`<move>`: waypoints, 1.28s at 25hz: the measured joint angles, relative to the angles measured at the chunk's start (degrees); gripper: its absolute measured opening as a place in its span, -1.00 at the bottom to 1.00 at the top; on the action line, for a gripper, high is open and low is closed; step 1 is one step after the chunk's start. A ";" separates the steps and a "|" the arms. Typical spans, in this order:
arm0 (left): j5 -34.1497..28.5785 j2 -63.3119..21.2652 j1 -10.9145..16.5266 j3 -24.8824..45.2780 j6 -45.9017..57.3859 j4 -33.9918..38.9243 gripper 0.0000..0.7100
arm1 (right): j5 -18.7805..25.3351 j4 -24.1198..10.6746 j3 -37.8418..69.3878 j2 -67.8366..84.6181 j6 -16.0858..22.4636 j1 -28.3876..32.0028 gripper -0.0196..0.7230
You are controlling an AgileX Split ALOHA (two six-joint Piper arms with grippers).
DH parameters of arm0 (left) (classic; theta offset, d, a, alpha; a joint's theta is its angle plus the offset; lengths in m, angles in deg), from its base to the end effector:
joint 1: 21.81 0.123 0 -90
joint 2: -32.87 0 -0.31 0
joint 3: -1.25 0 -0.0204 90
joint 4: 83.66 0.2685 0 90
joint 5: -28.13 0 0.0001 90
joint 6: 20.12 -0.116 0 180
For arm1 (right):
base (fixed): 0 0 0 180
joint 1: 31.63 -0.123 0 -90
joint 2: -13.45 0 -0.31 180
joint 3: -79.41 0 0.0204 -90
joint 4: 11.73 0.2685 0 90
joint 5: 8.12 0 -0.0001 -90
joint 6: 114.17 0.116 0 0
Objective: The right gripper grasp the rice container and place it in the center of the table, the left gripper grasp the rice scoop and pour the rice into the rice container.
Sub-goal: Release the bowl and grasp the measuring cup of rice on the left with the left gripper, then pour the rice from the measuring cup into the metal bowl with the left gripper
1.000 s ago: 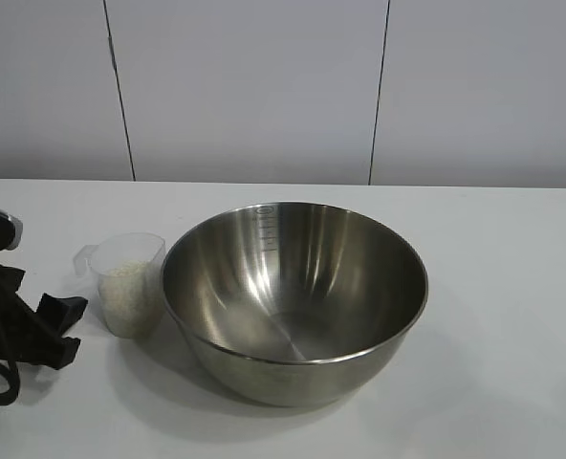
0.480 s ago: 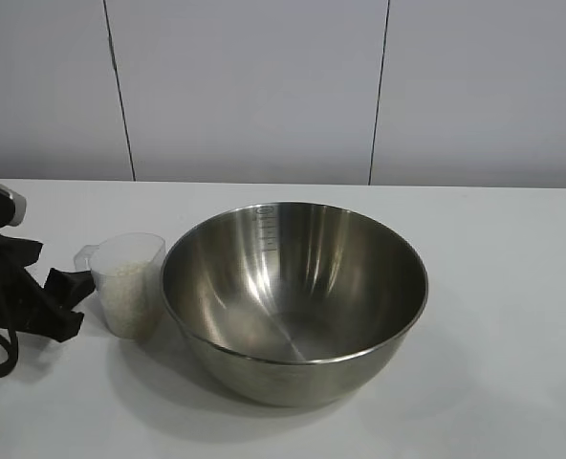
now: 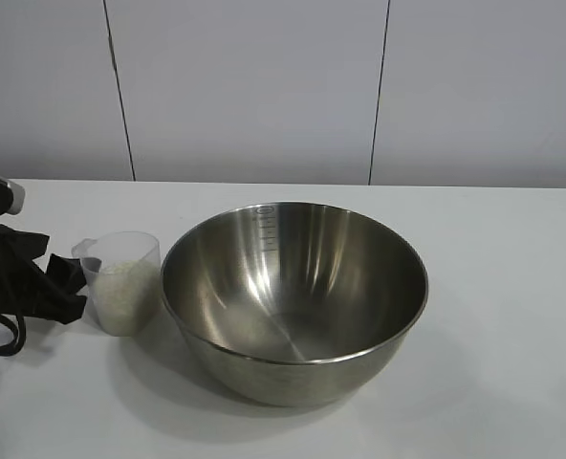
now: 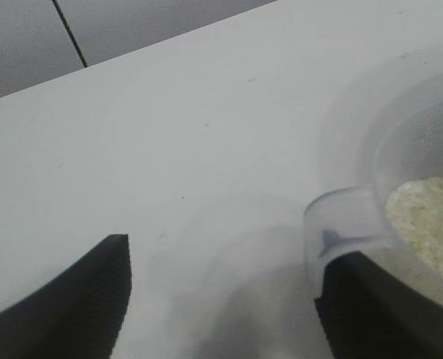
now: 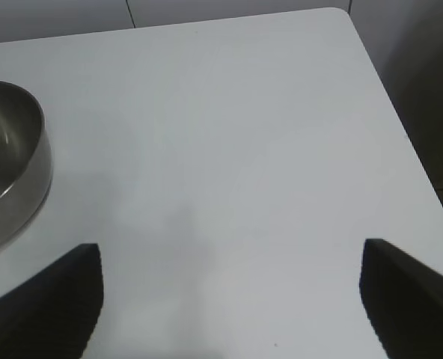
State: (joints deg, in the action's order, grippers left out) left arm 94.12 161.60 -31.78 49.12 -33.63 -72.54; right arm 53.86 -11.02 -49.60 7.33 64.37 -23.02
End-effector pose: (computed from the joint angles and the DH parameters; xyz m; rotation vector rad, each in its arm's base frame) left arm 0.3282 -0.0784 0.0570 0.5816 1.8428 -0.0771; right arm 0.0076 0.0001 0.2625 0.1290 2.0757 -0.0924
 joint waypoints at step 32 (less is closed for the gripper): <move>-0.90 -6.34 0.00 -0.94 2.28 5.97 -0.97 | -0.05 0.00 0.00 0.00 0.00 0.00 0.77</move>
State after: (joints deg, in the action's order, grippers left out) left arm 93.21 155.26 -31.78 48.18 -31.35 -66.57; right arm 53.81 -11.02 -49.60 7.33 64.37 -23.02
